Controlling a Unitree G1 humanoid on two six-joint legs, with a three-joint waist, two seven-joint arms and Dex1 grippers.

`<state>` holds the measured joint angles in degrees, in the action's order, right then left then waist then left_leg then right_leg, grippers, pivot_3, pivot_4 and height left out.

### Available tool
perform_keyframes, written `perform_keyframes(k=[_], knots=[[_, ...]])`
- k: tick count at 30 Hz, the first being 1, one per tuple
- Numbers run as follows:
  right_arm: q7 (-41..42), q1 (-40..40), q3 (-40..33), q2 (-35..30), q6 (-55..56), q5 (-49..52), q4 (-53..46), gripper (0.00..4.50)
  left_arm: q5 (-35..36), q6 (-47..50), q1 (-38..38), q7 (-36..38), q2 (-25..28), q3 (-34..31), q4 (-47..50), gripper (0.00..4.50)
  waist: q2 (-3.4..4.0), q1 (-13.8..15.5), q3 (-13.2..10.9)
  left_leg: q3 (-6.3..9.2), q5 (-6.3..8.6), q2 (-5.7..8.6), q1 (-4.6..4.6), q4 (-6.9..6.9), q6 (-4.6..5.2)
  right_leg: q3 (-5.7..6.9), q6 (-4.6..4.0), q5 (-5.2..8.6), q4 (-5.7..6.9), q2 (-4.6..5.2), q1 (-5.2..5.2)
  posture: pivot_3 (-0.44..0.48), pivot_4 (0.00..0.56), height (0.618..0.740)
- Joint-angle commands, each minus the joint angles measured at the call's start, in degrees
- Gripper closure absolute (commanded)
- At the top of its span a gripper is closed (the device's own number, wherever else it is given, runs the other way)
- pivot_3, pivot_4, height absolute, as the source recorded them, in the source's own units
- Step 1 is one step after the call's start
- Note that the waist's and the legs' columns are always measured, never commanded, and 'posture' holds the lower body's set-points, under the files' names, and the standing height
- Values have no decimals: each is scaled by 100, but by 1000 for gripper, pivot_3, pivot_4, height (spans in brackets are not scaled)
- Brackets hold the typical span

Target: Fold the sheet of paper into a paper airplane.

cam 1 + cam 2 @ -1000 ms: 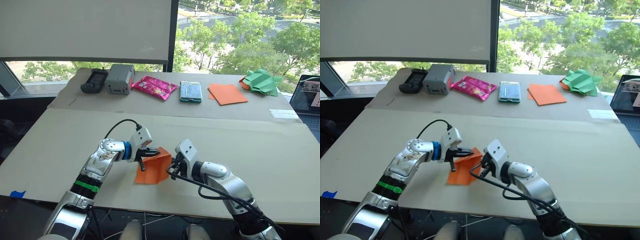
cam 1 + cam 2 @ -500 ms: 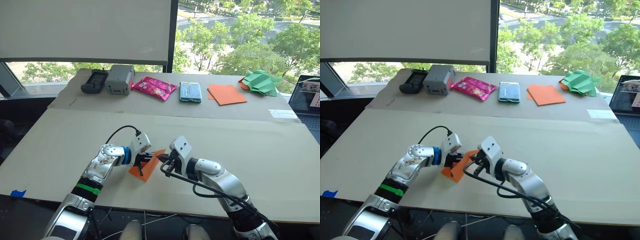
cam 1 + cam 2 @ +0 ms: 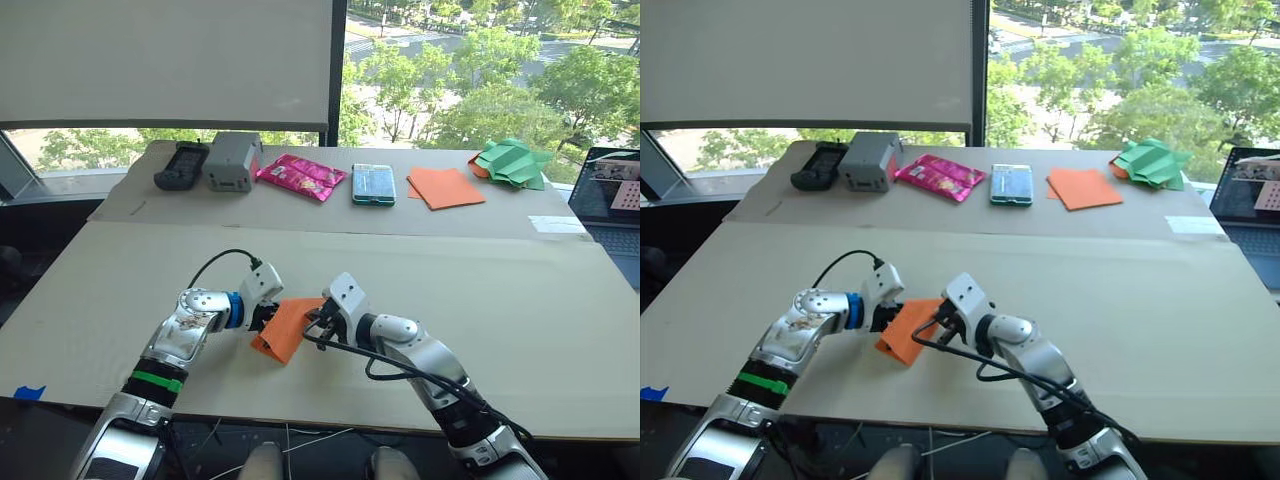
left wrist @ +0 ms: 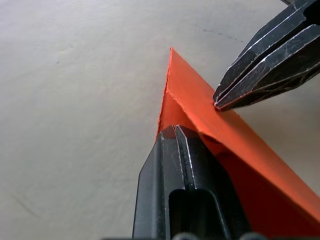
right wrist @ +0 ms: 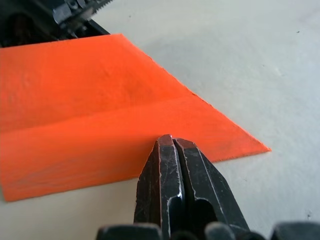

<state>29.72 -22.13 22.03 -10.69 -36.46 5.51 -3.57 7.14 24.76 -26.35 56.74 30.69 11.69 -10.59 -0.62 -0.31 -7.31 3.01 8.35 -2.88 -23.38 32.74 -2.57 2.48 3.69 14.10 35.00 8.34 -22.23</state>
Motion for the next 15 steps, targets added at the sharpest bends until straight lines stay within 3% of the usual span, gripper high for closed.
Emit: perform_keyframes(k=[1, 9, 15], knots=[[-9, -133, 51, 68, 222, -113, 126, 4500, 42, 146, 91, -70, 191, -193, 224, 4471, -1, -19, 0, 0, 0, 0, 0, 1, 0, 0, 0, 0, -1, 0, 1, 0, 150, 702], [49, -181, 130, 88, 273, -332, 412, 4500, 366, 238, -261, -99, 213, -596, 445, 4471, -5, -29, -2, 1, -1, 0, -2, 1, 1, 0, 0, 0, 1, 0, 1, 0, 150, 702], [68, -173, 125, 57, 280, -400, 408, 4500, 431, 76, -145, 116, 160, -440, 413, 4471, -6, -39, -2, 0, -3, 1, 0, 2, 5, -2, 0, 0, 0, 0, 3, 0, 150, 702]])
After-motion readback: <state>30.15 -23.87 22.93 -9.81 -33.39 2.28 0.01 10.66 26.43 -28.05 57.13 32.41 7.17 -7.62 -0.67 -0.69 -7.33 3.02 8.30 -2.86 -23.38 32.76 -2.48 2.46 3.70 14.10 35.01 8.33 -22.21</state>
